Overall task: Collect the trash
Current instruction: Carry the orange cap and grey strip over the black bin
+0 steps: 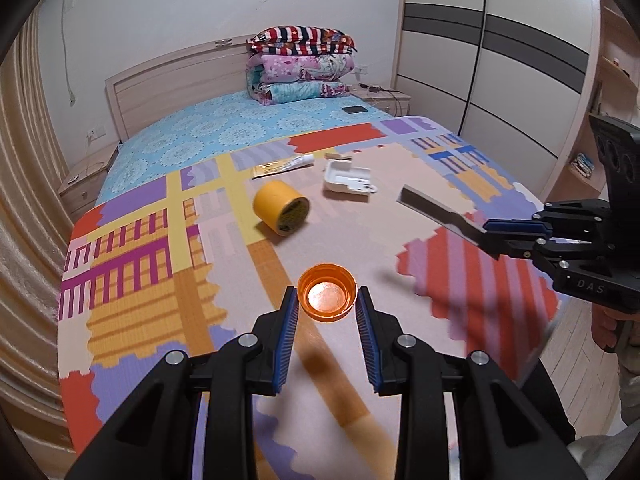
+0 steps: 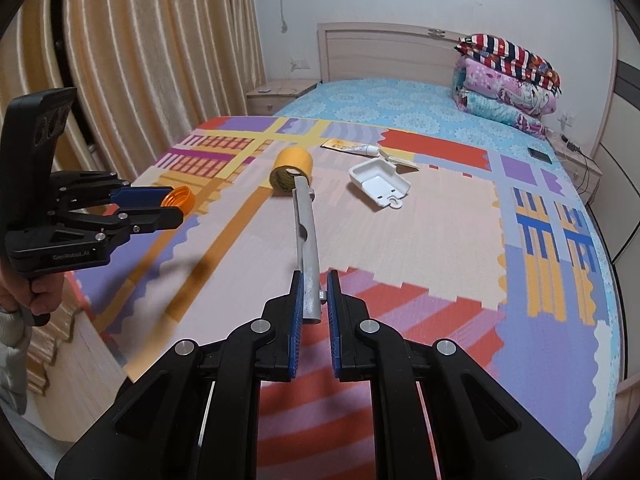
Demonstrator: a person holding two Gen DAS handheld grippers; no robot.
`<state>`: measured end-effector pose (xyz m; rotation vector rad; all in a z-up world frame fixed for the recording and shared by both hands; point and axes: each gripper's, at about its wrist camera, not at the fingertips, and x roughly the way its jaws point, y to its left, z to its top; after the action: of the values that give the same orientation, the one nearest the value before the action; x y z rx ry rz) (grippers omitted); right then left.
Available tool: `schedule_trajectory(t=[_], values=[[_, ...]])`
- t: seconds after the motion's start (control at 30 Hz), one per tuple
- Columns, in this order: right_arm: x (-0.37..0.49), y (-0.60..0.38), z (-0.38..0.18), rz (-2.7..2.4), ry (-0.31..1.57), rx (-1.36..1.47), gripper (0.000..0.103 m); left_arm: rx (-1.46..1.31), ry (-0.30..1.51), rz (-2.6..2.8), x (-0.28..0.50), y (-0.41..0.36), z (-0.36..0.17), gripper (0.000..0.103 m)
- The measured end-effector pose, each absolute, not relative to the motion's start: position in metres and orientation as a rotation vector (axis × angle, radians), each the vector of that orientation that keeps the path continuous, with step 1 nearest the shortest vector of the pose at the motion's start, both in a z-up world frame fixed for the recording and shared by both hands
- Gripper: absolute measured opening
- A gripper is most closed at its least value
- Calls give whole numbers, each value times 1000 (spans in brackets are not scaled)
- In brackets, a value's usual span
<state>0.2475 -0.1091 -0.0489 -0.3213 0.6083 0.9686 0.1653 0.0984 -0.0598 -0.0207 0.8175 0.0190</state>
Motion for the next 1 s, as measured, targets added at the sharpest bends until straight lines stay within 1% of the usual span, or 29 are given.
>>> schedule_trajectory(t=[0.23,0.47,0.8,1.0], values=[[215,-136,-48,983,590,-317,12,-6,799,-33,128,59,-53,29],[183,-164,-58,997,597,-326,12,-8,817,-88,98,29,-62,29],[145,-192,-84,1037,644,-338,12,-39,887,-167,64,-7,-100,29],[131,-197,-114,1074,702,-342,12,-62,923,-202,52,-20,-121,29]])
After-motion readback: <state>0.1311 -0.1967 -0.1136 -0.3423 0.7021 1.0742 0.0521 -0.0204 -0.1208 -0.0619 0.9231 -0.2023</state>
